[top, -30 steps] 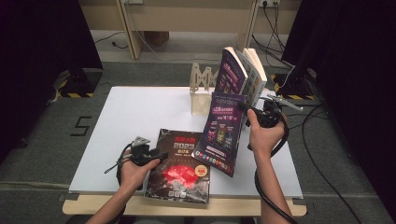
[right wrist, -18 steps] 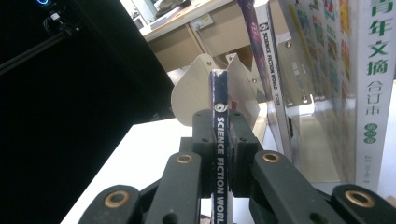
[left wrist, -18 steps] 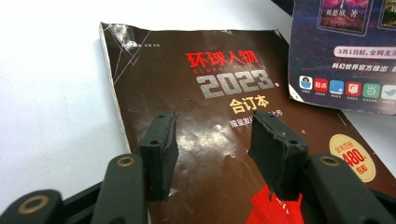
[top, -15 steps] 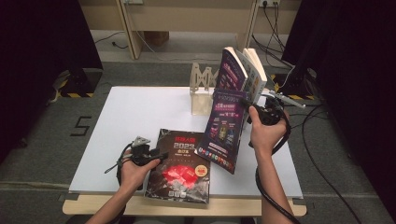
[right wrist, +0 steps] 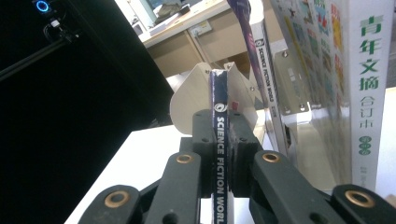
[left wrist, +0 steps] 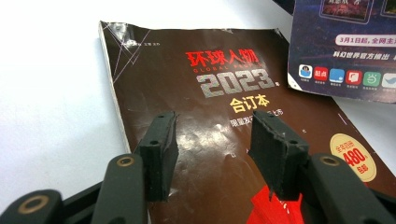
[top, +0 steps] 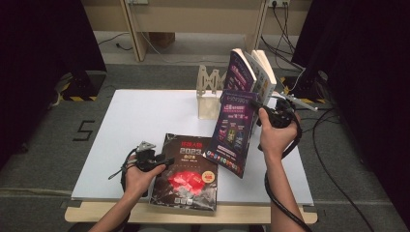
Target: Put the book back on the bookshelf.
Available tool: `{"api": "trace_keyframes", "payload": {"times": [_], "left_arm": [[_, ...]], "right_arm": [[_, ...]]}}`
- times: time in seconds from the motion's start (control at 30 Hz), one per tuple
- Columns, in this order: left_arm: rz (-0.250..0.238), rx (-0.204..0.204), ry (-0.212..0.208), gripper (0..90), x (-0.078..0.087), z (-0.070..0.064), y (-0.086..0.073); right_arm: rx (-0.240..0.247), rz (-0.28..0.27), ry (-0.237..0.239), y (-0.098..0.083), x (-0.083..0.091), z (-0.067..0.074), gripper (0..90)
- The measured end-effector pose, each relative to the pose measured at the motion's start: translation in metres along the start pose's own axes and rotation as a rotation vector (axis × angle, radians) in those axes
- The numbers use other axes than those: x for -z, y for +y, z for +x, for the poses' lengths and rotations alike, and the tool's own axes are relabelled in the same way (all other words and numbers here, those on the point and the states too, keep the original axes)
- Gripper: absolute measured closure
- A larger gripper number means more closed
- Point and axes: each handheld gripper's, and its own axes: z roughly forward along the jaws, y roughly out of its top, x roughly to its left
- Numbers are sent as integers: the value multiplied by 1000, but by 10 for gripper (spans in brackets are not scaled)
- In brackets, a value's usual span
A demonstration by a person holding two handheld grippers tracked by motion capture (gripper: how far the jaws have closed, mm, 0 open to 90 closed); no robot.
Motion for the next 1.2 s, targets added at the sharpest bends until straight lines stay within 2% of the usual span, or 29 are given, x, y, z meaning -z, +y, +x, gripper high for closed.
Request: {"api": "trace_keyframes", "payload": {"times": [0.43, 1.2], "left_arm": [[-1, 0, 0, 503, 0, 1, 0], [0, 2, 4, 503, 1, 2, 0]], "right_arm": [[13, -40, -12, 11, 1, 2, 846], [22, -78, -21, 23, -1, 5, 846]]}}
